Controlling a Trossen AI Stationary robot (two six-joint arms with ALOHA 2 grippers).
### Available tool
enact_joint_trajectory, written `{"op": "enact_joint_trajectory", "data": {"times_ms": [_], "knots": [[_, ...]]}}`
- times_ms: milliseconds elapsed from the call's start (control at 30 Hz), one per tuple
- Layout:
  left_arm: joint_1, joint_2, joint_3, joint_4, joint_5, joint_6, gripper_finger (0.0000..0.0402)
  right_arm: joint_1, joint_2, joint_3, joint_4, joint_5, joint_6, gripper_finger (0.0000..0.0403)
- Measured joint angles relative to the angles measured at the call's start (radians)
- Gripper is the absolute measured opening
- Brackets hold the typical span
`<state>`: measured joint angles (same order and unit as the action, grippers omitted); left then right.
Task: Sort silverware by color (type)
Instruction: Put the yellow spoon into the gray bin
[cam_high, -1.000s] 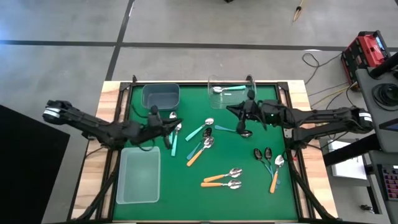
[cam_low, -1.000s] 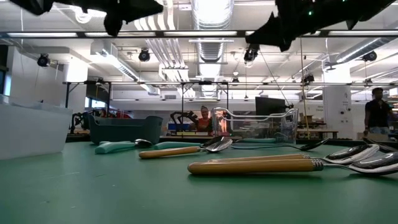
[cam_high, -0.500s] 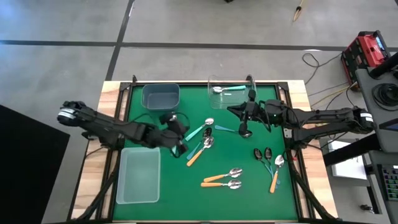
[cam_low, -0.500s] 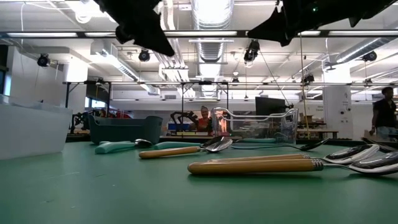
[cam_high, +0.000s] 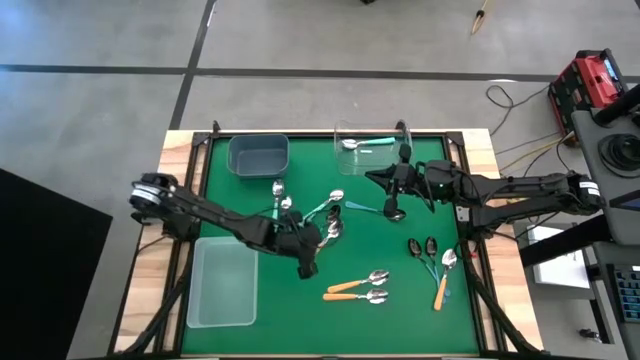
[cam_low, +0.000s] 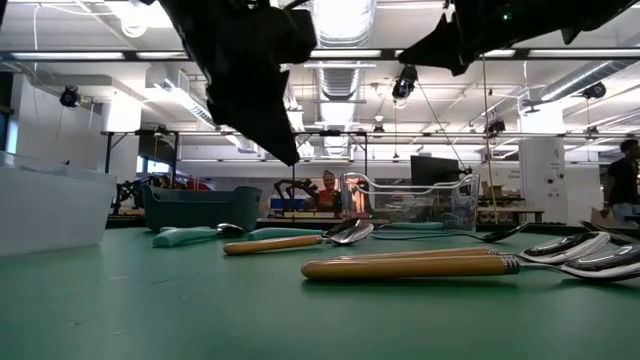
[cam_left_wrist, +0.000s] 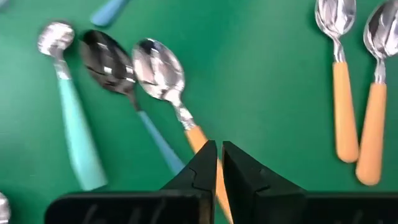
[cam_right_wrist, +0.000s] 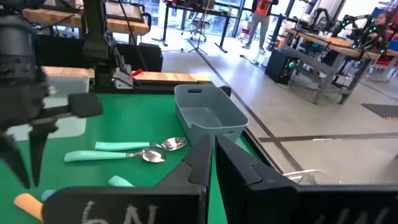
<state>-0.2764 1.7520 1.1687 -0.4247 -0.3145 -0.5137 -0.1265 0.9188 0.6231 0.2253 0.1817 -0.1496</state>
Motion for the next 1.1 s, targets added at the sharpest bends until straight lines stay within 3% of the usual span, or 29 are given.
{"op": "enact_joint_trajectory", "data": {"times_ms": [600, 767, 1100], "knots": [[-0.020, 0.262, 0.156, -0.014, -0.041, -0.057, 0.0193, 0.000, 0.000, -0.001, -0.057, -0.007, 0.061, 0.0012], [-0.022, 0.266, 0.148, -0.010, -0.138, -0.075, 0.0202, 0.000, 0.000, -0.001, -0.057, -0.006, 0.064, 0.0012], [-0.021, 0.267, 0.125, -0.004, -0.148, -0.072, 0.0191, 0.000, 0.000, -0.001, -0.056, -0.006, 0.061, 0.0012]]}}
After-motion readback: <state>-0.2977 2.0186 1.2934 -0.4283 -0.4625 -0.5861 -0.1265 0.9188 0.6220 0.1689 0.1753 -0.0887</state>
